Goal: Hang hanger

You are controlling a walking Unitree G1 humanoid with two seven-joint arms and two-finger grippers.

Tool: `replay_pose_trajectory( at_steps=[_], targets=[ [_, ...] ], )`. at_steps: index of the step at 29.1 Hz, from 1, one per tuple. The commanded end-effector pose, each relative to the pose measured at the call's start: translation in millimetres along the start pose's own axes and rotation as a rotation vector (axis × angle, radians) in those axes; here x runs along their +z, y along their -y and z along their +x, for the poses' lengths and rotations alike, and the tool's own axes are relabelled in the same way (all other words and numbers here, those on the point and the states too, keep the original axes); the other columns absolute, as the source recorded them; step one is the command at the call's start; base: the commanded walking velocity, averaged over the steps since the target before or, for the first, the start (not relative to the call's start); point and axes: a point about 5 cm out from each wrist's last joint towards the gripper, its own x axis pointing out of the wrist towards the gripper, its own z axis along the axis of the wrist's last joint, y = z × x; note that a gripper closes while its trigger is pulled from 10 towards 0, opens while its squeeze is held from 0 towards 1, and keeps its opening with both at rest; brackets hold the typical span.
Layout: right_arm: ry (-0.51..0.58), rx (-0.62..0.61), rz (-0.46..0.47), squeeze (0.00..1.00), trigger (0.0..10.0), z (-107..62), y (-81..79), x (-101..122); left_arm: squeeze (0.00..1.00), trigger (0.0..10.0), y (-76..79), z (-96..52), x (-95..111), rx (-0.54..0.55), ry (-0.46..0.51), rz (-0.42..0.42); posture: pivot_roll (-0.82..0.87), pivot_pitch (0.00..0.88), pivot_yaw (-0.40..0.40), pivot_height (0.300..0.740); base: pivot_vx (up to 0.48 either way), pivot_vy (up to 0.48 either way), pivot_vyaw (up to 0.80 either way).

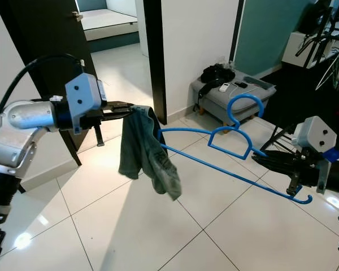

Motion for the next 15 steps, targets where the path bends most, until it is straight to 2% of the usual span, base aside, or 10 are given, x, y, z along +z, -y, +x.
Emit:
replay_pose_trajectory(
  at_steps=[1, 8, 9, 13, 15],
  targets=[
    [0.001, 0.006, -0.014, 0.00, 10.0, 2.7, -0.1, 0.7, 0.00, 10.0, 0.1, 1.6, 3.6, -0.021, 0.003, 0.011, -0.08, 0.000, 0.009, 0.740, 0.000, 0.000, 0.00],
    [0.032, 0.019, -0.019, 0.00, 10.0, 13.0, -1.2, 3.2, 0.00, 10.0, 20.2, 15.9, 11.4, -0.121, 0.069, -0.011, -0.08, 0.000, 0.008, 0.740, 0.000, 0.000, 0.00],
    [0.050, 0.043, -0.012, 0.00, 10.0, 21.8, -6.3, 3.0, 0.00, 10.0, 30.4, 24.2, 18.2, -0.174, 0.112, -0.024, -0.08, 0.000, 0.008, 0.740, 0.000, 0.000, 0.00],
    [0.055, 0.060, -0.008, 0.00, 10.0, 25.7, -9.4, 2.9, 0.00, 10.0, 33.8, 27.2, 21.0, -0.190, 0.129, -0.028, -0.08, 0.000, 0.008, 0.740, 0.000, 0.000, 0.00],
    [0.068, 0.100, 0.002, 0.00, 10.0, 33.7, -16.8, 2.9, 0.00, 10.0, 38.7, 31.5, 23.1, -0.210, 0.143, -0.028, -0.07, 0.000, 0.014, 0.740, 0.000, 0.000, 0.00]
  ],
)
